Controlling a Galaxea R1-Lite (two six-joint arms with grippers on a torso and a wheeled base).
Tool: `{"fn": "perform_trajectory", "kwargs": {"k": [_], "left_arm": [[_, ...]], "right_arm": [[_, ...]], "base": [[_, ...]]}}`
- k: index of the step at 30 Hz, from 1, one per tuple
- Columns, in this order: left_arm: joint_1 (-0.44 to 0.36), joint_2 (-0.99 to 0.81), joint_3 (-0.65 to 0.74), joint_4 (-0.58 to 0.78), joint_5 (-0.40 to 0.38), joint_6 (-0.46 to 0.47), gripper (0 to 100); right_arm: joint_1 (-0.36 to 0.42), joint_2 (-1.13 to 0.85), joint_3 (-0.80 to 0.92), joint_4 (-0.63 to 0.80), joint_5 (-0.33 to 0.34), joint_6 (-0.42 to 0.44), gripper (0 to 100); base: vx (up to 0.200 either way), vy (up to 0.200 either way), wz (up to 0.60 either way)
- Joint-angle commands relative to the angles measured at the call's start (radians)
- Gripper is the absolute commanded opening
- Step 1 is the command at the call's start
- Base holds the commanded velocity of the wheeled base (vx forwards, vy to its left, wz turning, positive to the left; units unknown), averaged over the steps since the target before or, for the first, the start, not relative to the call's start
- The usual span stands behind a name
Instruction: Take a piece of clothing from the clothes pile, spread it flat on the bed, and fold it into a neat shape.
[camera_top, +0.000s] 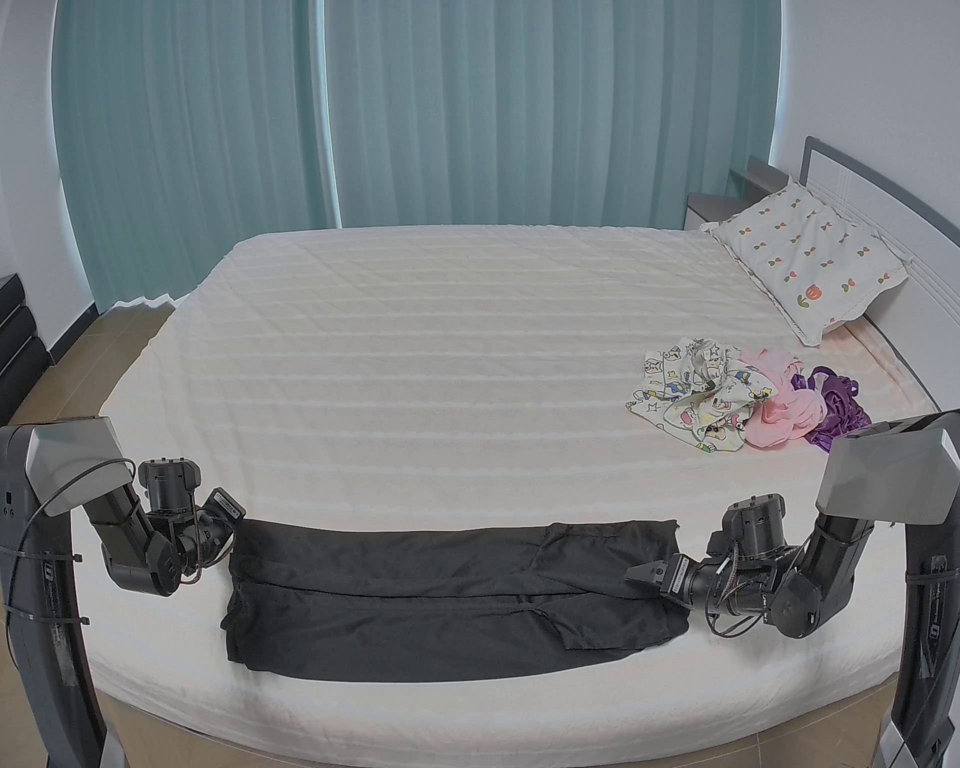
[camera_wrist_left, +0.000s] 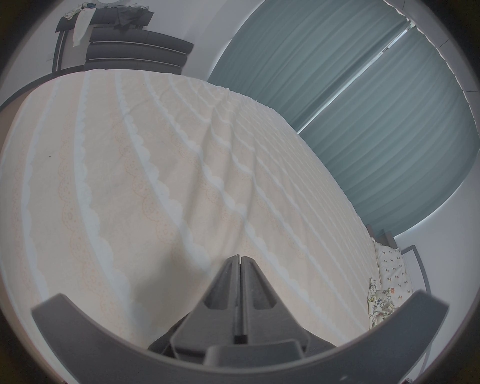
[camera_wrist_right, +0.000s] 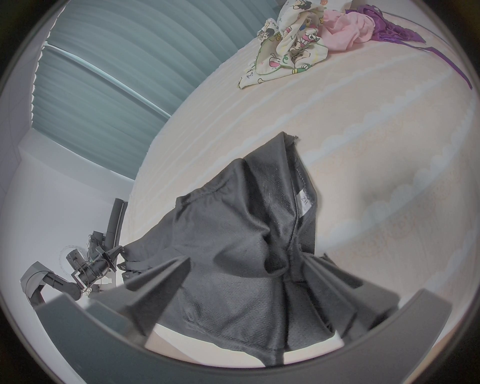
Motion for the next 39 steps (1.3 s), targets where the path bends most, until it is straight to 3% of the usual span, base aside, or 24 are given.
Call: {"fn": "perform_trajectory", "kwargs": {"k": [1, 18, 36, 37, 38, 39], "left_arm": [[0.000, 0.001, 0.000, 0.000, 0.000, 0.000, 0], [0.001, 0.019, -0.013, 0.000, 0.005, 0.001, 0], [-0.003, 0.042, -0.038, 0.001, 0.006, 0.035, 0], [-0.005, 0.042, -0.038, 0.006, 0.006, 0.039, 0], [-0.005, 0.042, -0.038, 0.006, 0.006, 0.039, 0], [-0.006, 0.042, -0.038, 0.007, 0.006, 0.043, 100]], "right_arm": [[0.004, -0.006, -0.041, 0.048, 0.000, -0.009, 0], [-0.030, -0.022, 0.036, 0.039, -0.017, -0.098, 0], [-0.040, 0.007, 0.056, 0.019, -0.019, -0.133, 0], [-0.040, 0.007, 0.056, 0.019, -0.019, -0.136, 100], [-0.039, 0.007, 0.054, 0.019, -0.017, -0.138, 100], [-0.039, 0.007, 0.053, 0.018, -0.019, -0.136, 100]], "base": [[0.000, 0.000, 0.00], [0.000, 0.000, 0.00], [0.000, 0.000, 0.00], [0.000, 0.000, 0.00], [0.000, 0.000, 0.00], [0.000, 0.000, 0.00]]}}
